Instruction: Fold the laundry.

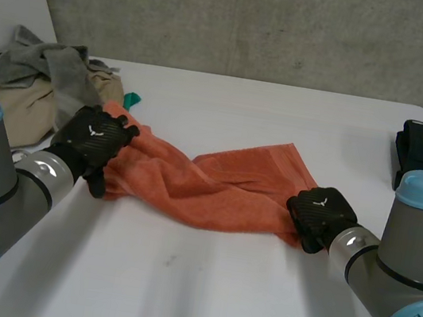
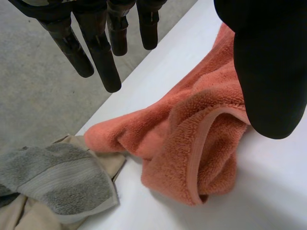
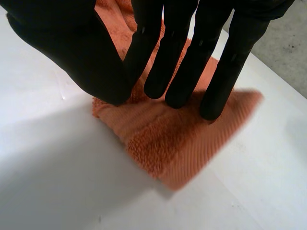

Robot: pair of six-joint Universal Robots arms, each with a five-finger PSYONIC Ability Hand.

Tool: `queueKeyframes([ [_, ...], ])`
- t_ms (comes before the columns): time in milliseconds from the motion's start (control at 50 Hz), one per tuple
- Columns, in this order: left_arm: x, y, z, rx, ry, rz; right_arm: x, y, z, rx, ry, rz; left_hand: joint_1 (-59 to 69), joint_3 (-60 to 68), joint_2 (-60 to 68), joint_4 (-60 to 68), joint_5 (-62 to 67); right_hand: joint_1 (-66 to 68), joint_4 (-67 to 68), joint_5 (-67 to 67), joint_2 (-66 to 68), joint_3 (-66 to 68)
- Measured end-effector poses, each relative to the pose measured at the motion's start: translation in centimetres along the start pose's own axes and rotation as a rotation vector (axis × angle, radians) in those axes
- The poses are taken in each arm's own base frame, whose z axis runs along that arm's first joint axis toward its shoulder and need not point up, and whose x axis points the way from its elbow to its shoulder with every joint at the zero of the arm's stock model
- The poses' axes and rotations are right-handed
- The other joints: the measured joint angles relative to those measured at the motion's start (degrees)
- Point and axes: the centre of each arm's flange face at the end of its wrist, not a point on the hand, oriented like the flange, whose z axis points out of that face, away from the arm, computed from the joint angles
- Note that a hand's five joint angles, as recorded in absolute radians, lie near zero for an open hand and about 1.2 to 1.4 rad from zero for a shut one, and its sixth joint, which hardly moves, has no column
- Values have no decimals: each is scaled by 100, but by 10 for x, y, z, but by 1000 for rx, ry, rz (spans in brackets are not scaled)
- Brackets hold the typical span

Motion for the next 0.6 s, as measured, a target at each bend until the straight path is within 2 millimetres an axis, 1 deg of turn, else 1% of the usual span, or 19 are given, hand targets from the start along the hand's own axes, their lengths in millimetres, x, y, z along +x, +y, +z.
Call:
queueKeyframes([
  [60,1,0,3,3,11,-5,-1,-1,-1,6,-7,1,146,0,119,120,148,0,0,0,0,0],
  [120,1,2,10,4,17,-9,-2,-2,-2,9,-12,0,766,0,596,645,680,0,0,0,0,0],
  [160,0,5,16,3,17,-11,-2,-2,-2,11,-15,-2,1697,167,1437,1499,1529,0,0,0,0,0],
  [220,-3,9,27,-1,13,-16,-4,-3,-3,12,-19,-6,2866,953,2522,2574,2586,0,0,0,0,0],
  [240,-4,10,30,-2,11,-17,-4,-3,-3,13,-20,-7,3513,1590,3252,3244,3253,0,0,0,0,0],
  [260,-5,12,34,-4,9,-18,-5,-3,-4,13,-21,-9,3690,1827,3459,3472,3478,0,0,0,0,0],
  [340,-8,17,45,-8,5,-20,-6,-4,-5,16,-26,-15,3752,2000,3647,3683,3668,0,1,0,0,0],
  [420,-8,19,50,-11,8,-16,-7,-5,-6,21,-27,-21,3708,1973,3606,3648,3649,0,0,0,0,0],
  [440,-7,19,50,-11,10,-14,-6,-6,-6,22,-27,-22,3584,1877,3492,3544,3564,0,0,0,0,0],
  [460,-7,19,50,-10,11,-13,-6,-6,-7,24,-27,-22,3123,1487,3115,3150,3182,0,0,0,0,0],
  [500,-8,16,50,-3,7,-10,-6,-7,-7,29,-28,-24,2495,927,2536,2557,2597,0,0,0,0,0],
  [540,-10,13,49,8,-2,-8,-6,-8,-8,32,-30,-25,2319,704,2310,2339,2374,0,0,0,0,0],
  [600,-21,-3,47,53,-40,-4,-6,-10,-10,34,-33,-26,2028,323,1941,1952,1956,0,0,0,0,0],
])
